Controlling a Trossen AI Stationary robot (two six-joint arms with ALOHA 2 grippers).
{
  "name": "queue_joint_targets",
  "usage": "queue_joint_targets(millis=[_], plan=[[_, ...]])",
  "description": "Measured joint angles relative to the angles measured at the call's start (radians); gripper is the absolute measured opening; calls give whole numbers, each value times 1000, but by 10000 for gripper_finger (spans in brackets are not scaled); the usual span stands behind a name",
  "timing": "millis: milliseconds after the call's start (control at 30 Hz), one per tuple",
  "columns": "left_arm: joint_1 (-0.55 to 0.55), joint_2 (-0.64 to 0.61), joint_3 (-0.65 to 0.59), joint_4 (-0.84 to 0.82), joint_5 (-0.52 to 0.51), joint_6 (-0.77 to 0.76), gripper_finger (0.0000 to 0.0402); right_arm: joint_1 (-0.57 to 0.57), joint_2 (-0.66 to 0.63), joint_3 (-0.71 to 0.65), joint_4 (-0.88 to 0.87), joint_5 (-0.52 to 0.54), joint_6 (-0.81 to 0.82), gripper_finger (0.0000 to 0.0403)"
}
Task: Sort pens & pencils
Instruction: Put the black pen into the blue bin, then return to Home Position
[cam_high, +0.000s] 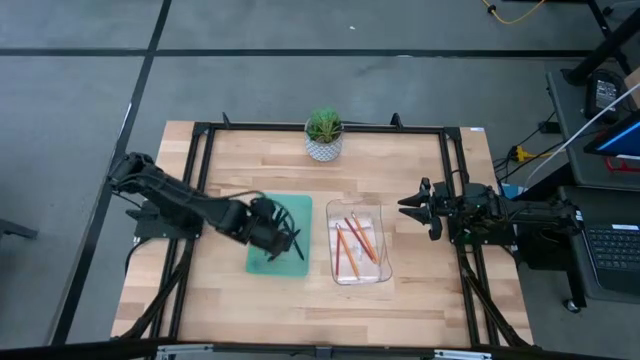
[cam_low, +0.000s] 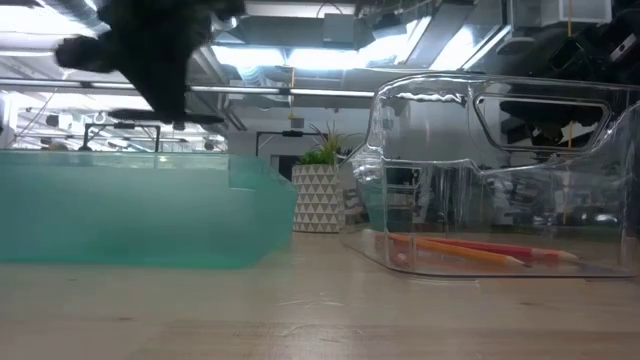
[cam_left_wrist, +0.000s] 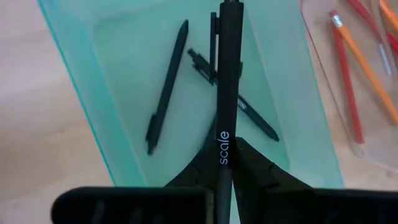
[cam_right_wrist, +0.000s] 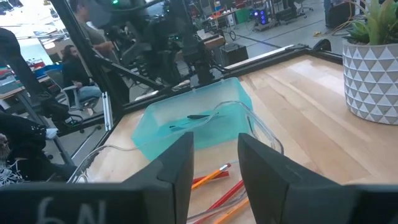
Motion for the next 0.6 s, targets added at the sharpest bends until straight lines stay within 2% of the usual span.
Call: queue_joint_targets(millis=[133, 333, 500, 600], plan=[[66, 11, 0, 20, 48, 115, 18, 0, 0, 0, 0, 0, 1, 127], [117, 9, 0, 16, 65, 236, 21, 0, 0, 0, 0, 0, 2, 127], [131, 9, 0, 15, 100, 257, 78, 0, 0, 0, 0, 0, 2, 127], [132, 9, 0, 12, 100, 280, 97, 0, 0, 0, 0, 0, 2, 127]])
